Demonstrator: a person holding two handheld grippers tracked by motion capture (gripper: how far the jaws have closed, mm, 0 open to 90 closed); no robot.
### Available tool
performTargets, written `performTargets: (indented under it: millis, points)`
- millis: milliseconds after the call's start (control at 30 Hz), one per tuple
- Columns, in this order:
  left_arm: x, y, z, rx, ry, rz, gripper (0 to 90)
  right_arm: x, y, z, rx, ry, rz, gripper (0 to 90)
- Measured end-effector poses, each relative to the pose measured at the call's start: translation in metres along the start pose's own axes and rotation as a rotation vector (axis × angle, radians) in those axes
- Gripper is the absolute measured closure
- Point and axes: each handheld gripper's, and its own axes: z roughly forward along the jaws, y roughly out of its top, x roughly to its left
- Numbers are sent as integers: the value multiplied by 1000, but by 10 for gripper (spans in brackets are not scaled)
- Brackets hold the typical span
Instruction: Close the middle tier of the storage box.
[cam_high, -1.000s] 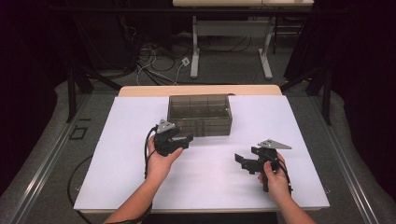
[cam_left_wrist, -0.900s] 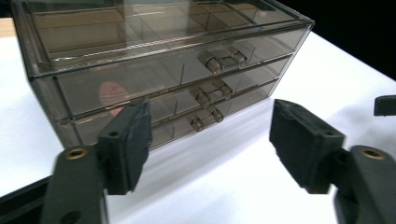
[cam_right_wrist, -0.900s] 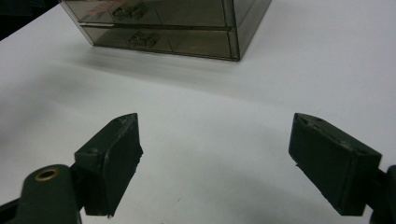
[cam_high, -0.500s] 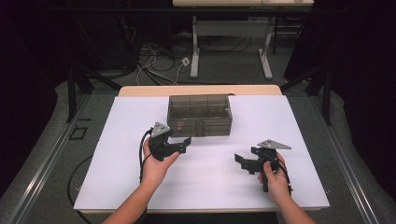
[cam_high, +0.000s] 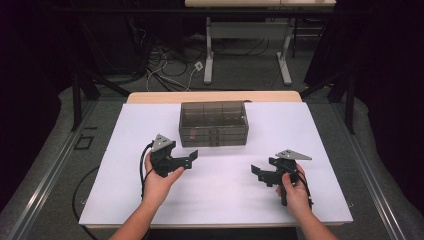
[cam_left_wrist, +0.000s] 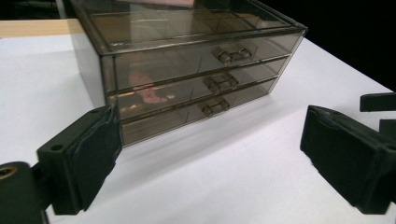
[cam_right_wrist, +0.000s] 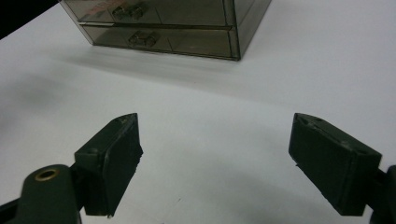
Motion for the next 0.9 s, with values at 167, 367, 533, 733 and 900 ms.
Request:
performTargets:
  millis: [167,367,533,733,900]
  points:
    - [7,-7,-7,12,9,-21,4,0,0,0,-2,-3,-5,161]
    - [15,-15,-13,-5,13,-51,3,0,0,0,0,-1,0,160]
    - [22,-20,-19,-10,24,-60,3,0,0,0,1,-3,-5,160]
    - [30,-27,-25,-29,32,-88,3,0,0,0,4,2,-1,160]
    - [36,-32,-29,-39,46,-87,3,0,0,1,-1,1,-7,160]
